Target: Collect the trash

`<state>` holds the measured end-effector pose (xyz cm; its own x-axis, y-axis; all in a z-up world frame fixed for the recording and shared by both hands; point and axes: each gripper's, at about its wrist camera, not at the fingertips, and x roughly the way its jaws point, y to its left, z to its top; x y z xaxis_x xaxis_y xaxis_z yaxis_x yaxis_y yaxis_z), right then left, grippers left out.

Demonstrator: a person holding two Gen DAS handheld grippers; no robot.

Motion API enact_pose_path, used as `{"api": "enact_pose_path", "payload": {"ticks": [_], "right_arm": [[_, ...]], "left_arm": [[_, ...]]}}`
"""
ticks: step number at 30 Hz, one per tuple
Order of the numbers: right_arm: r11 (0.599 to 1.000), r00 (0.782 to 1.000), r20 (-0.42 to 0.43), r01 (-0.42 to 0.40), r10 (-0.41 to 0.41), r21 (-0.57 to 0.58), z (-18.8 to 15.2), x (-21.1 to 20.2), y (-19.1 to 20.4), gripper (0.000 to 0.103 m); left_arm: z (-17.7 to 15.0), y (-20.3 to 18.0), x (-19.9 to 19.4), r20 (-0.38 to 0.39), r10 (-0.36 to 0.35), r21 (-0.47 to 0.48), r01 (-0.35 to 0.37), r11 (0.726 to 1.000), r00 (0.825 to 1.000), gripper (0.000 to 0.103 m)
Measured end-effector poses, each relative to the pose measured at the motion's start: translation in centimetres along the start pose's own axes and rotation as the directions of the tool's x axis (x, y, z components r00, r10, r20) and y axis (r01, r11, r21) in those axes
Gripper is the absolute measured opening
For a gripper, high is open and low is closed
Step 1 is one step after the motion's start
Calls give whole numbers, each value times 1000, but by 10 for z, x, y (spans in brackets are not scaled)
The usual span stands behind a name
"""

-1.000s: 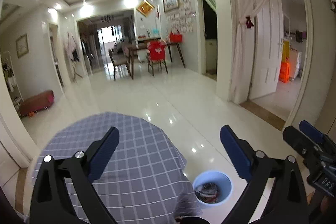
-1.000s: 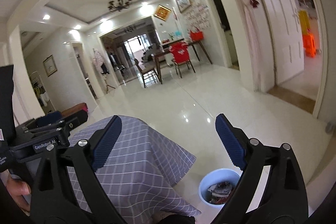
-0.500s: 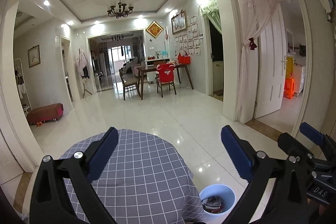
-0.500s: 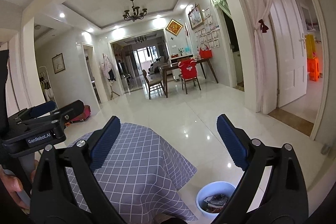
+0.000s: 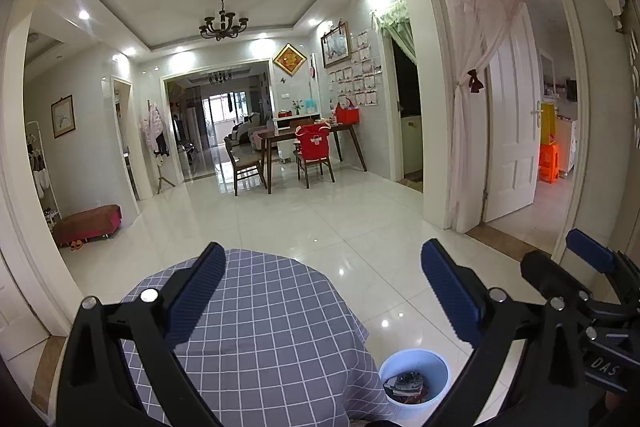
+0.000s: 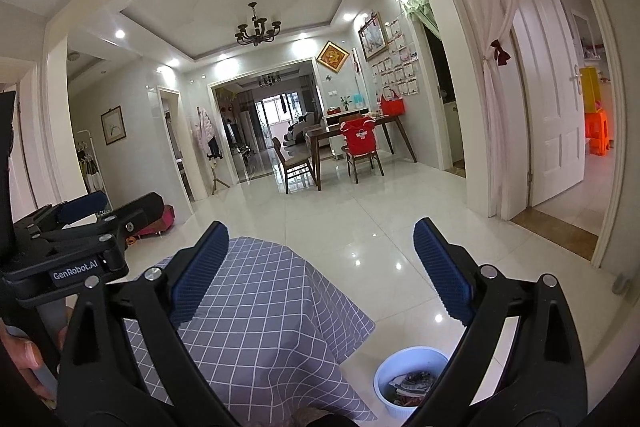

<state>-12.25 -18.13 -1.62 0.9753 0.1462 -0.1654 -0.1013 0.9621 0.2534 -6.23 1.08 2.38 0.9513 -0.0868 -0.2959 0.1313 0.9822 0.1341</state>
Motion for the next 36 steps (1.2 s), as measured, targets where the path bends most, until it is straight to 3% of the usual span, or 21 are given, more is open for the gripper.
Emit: {"api": "enact_pose_path", "payload": {"ticks": [36], "right_arm": [[1000, 1000, -23, -5, 5, 16, -10, 8, 0, 93]], "left_arm": [[-4, -12, 8, -16, -15, 24, 16, 1000, 1000, 96]]}}
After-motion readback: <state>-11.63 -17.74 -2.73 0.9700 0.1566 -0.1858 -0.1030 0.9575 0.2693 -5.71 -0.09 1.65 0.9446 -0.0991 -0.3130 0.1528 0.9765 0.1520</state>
